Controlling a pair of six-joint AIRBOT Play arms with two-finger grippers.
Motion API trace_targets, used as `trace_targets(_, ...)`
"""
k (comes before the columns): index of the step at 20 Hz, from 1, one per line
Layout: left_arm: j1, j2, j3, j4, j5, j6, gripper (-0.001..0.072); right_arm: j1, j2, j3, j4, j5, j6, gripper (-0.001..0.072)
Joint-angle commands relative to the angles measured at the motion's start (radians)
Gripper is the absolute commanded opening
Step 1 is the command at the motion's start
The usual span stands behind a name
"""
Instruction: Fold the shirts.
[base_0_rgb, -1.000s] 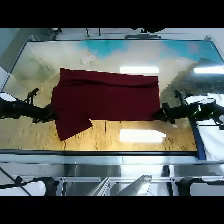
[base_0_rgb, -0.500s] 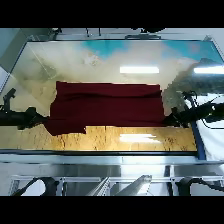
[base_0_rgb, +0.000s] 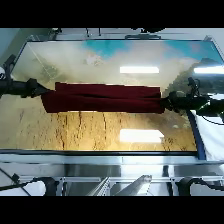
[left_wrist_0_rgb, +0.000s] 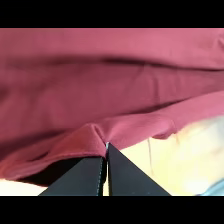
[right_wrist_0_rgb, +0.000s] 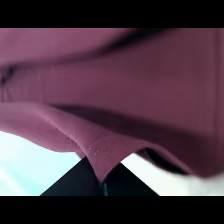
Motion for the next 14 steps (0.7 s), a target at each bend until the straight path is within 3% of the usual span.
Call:
trace_targets(1, -0.065, -0.234, 0.219, 0.015, 0.012, 0.010, 0.0021, 0.028, -0.089, 0.004, 0.236, -0.132, -0.209, 0.0021)
trace_targets(9, -0.090, -0.554, 0.546, 0.000, 0.022, 0.010, 0.0021, 0.036, -0.271, 0.108, 0.272, -0.175, -0.309, 0.0030)
trace_targets(10, -0.095, -0.570, 0.579, 0.001, 0.018, 0.010, 0.0021, 0.035, -0.270, 0.110, 0.272, -0.174, -0.327, 0.0067)
trace_targets(11, -0.095, -0.578, 0.607, 0.001, 0.019, 0.010, 0.0023, 0.035, -0.270, 0.114, 0.272, -0.172, -0.340, 0.0200)
trace_targets(12, -0.095, -0.583, 0.636, 0.001, 0.019, 0.010, 0.0110, 0.032, -0.269, 0.116, 0.268, -0.172, -0.348, 0.0237)
trace_targets(13, -0.095, -0.583, 0.659, 0.002, 0.022, 0.005, 0.0341, 0.026, -0.268, 0.123, 0.245, -0.161, -0.358, 0.0237)
trace_targets(14, -0.095, -0.583, 0.686, 0.006, 0.026, 0.003, 0.0342, 0.015, -0.266, 0.134, 0.208, -0.139, -0.357, 0.0238)
